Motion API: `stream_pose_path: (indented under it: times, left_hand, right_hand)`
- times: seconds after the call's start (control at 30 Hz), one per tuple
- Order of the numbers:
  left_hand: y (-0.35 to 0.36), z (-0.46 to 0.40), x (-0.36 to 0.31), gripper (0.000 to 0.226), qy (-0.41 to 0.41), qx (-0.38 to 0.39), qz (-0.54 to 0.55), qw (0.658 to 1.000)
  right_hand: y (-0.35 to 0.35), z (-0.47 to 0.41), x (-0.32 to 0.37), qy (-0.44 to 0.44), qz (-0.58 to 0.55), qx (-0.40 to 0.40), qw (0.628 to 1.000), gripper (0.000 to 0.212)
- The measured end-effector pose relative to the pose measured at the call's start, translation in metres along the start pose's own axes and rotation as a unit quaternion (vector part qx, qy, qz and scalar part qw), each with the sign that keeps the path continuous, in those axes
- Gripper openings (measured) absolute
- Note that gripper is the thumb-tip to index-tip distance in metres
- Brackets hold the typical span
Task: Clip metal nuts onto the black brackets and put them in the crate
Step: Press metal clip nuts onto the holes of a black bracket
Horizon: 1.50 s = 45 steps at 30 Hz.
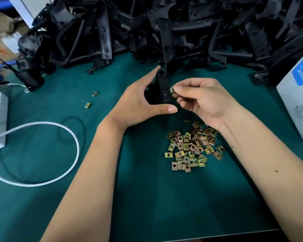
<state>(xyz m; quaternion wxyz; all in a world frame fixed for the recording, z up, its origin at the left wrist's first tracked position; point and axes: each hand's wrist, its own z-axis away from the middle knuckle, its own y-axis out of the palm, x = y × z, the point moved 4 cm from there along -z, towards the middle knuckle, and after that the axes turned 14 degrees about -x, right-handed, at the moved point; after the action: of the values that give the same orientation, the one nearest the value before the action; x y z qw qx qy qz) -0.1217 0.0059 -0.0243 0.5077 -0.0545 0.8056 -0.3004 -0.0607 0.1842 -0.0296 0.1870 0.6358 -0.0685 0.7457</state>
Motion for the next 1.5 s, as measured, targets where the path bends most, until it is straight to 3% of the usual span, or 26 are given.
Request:
stream_pose_path:
  times: [0.63, 0.93, 1.2, 1.37, 1.5]
  left_hand:
    - [0.004, 0.000, 0.004, 0.125, -0.018, -0.002, -0.038, 0.999]
    - [0.010, 0.000, -0.001, 0.133, -0.023, -0.005, -0.096, 0.995]
    - [0.015, -0.002, -0.008, 0.136, -0.009, -0.006, -0.147, 0.989]
    - [0.020, -0.003, -0.001, 0.129, -0.013, -0.015, -0.181, 0.983]
    - [0.014, -0.006, 0.009, 0.124, -0.027, -0.052, -0.187, 0.981]
  right_hand:
    - [0.004, 0.003, -0.003, -0.044, -0.007, -0.058, 0.997, 0.011]
    - [0.002, 0.004, -0.002, -0.048, 0.015, -0.032, 0.998, 0.026]
    - [0.002, 0.002, -0.001, -0.084, 0.051, -0.012, 0.995, 0.025]
    - [-0.003, -0.006, 0.001, -0.128, 0.192, -0.019, 0.973, 0.018]
    - [-0.016, -0.009, 0.013, -0.211, 0.422, 0.053, 0.880, 0.013]
